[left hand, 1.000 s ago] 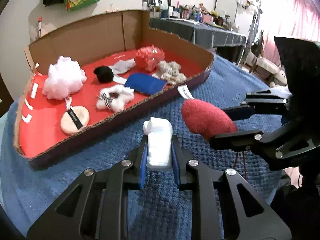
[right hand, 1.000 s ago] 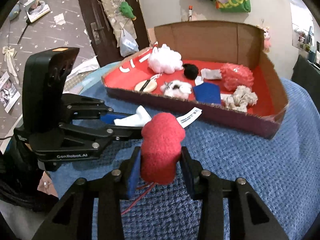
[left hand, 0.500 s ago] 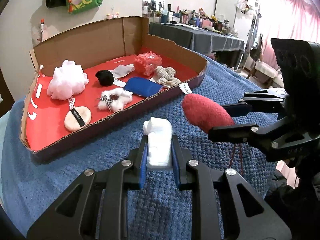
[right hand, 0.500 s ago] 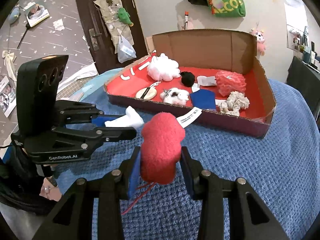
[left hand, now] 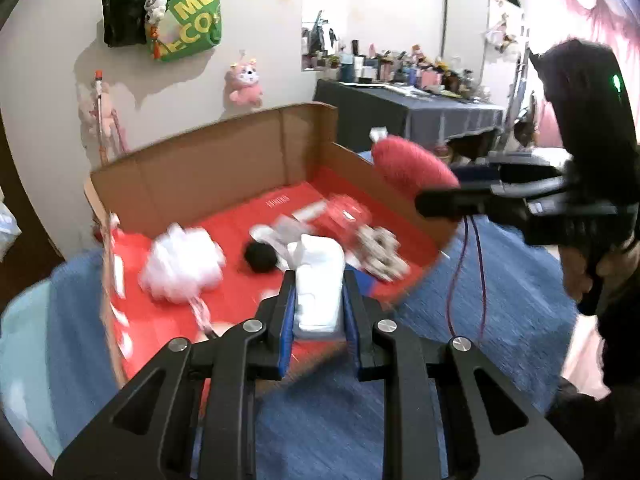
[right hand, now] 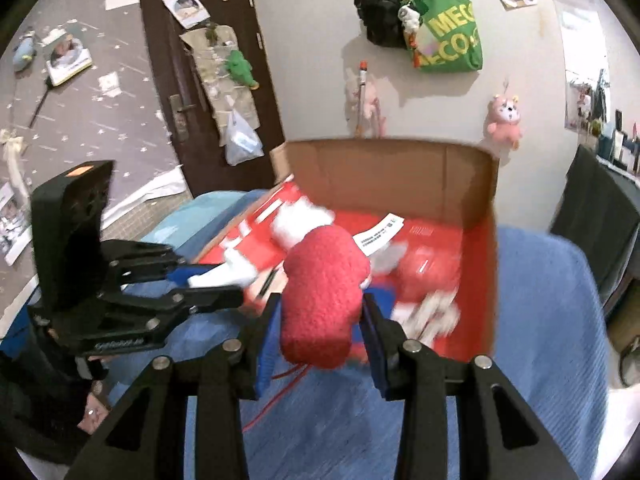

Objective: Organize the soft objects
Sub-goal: 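Carry the white sock and red plush over the box and lower them inside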

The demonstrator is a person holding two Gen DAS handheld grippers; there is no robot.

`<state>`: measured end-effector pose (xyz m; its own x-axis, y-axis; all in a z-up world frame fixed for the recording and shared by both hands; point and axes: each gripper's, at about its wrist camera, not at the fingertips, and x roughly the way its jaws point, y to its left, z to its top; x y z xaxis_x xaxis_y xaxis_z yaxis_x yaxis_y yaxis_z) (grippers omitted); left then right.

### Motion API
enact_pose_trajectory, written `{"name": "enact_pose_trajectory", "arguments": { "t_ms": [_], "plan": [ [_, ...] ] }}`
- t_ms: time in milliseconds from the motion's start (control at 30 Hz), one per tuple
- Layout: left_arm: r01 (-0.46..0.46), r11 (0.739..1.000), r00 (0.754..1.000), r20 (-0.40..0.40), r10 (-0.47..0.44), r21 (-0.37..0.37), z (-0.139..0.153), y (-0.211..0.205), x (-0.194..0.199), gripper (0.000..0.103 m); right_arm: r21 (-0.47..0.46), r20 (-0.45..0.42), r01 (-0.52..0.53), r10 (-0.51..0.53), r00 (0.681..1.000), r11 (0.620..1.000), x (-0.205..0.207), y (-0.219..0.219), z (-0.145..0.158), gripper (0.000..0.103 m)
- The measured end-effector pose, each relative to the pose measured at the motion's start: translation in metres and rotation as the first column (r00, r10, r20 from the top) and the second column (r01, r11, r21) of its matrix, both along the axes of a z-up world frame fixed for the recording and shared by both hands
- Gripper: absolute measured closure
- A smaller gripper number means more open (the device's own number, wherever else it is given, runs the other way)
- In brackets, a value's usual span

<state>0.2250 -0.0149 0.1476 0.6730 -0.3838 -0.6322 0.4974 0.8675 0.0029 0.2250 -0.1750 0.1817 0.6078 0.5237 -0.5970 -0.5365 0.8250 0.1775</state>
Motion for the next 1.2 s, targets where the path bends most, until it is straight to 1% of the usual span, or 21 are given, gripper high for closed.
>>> {"name": "enact_pose_trajectory", "arguments": {
  "t_ms": [67, 100, 133, 200, 233, 333, 367, 467, 500, 633, 867, 967, 1033, 1167, 1200],
  "plan": [
    [-0.009, 1.0, 1.0, -0.016, 0.009, 0.009, 0.005, -0.001, 0.023, 0.083, -0.021, 0.0, 0.038, -0.038, 0.999, 0.999, 0.027, 0.001, 0.01, 0.062],
    [-0.019, 1.0, 0.999, -0.026, 0.019, 0.018, 0.006, -0.003, 0.037, 0.083, -0.033, -0.012, 0.046, -0.046, 0.999, 0.998, 0.047, 0.003, 0.015, 0.062],
    [-0.038, 0.999, 0.998, -0.039, 0.039, 0.031, 0.006, -0.004, 0.055, 0.083, -0.038, -0.02, 0.054, -0.055, 0.998, 0.998, 0.058, 0.004, 0.017, 0.062],
    [-0.045, 0.998, 0.996, -0.071, 0.048, 0.043, 0.003, -0.009, 0.078, 0.083, -0.047, -0.062, 0.088, -0.091, 0.994, 0.995, 0.094, 0.007, 0.018, 0.062],
    [-0.062, 0.997, 0.994, -0.09, 0.066, 0.054, -0.001, -0.01, 0.096, 0.083, -0.048, -0.082, 0.098, -0.102, 0.991, 0.994, 0.107, 0.008, 0.016, 0.062],
    [-0.081, 0.993, 0.986, -0.137, 0.092, 0.085, -0.013, -0.013, 0.128, 0.083, -0.066, -0.159, 0.147, -0.156, 0.975, 0.987, 0.151, 0.012, 0.002, 0.062],
    [-0.088, 0.991, 0.983, -0.15, 0.102, 0.098, -0.016, -0.013, 0.137, 0.083, -0.066, -0.177, 0.157, -0.167, 0.97, 0.985, 0.161, 0.013, -0.003, 0.062],
    [-0.1, 0.987, 0.975, -0.188, 0.122, 0.126, -0.028, -0.016, 0.161, 0.083, -0.108, -0.234, 0.179, -0.2, 0.952, 0.978, 0.192, 0.02, -0.026, 0.062],
    [-0.102, 0.986, 0.97, -0.207, 0.128, 0.134, -0.033, -0.018, 0.169, 0.083, -0.119, -0.244, 0.181, -0.205, 0.948, 0.976, 0.198, 0.022, -0.032, 0.062],
    [-0.096, 0.98, 0.961, -0.239, 0.137, 0.174, -0.044, -0.026, 0.186, 0.083, -0.173, -0.283, 0.181, -0.225, 0.932, 0.968, 0.217, 0.03, -0.05, 0.062],
    [-0.091, 0.969, 0.942, -0.296, 0.158, 0.23, -0.065, -0.039, 0.206, 0.083, -0.275, -0.305, 0.187, -0.271, 0.913, 0.943, 0.241, 0.037, -0.067, 0.062],
    [-0.093, 0.964, 0.934, -0.313, 0.171, 0.25, -0.073, -0.043, 0.213, 0.083, -0.298, -0.32, 0.191, -0.286, 0.903, 0.935, 0.249, 0.037, -0.074, 0.062],
    [-0.095, 0.961, 0.931, -0.318, 0.178, 0.26, -0.077, -0.045, 0.216, 0.083, -0.314, -0.321, 0.187, -0.289, 0.902, 0.931, 0.253, 0.039, -0.079, 0.062],
    [-0.11, 0.954, 0.923, -0.327, 0.202, 0.279, -0.085, -0.042, 0.222, 0.083, -0.314, -0.336, 0.183, -0.289, 0.896, 0.932, 0.256, 0.037, -0.086, 0.062],
    [-0.113, 0.953, 0.921, -0.33, 0.207, 0.283, -0.087, -0.048, 0.22, 0.083, -0.318, -0.34, 0.178, -0.288, 0.895, 0.931, 0.258, 0.038, -0.089, 0.062]
  ]
}}
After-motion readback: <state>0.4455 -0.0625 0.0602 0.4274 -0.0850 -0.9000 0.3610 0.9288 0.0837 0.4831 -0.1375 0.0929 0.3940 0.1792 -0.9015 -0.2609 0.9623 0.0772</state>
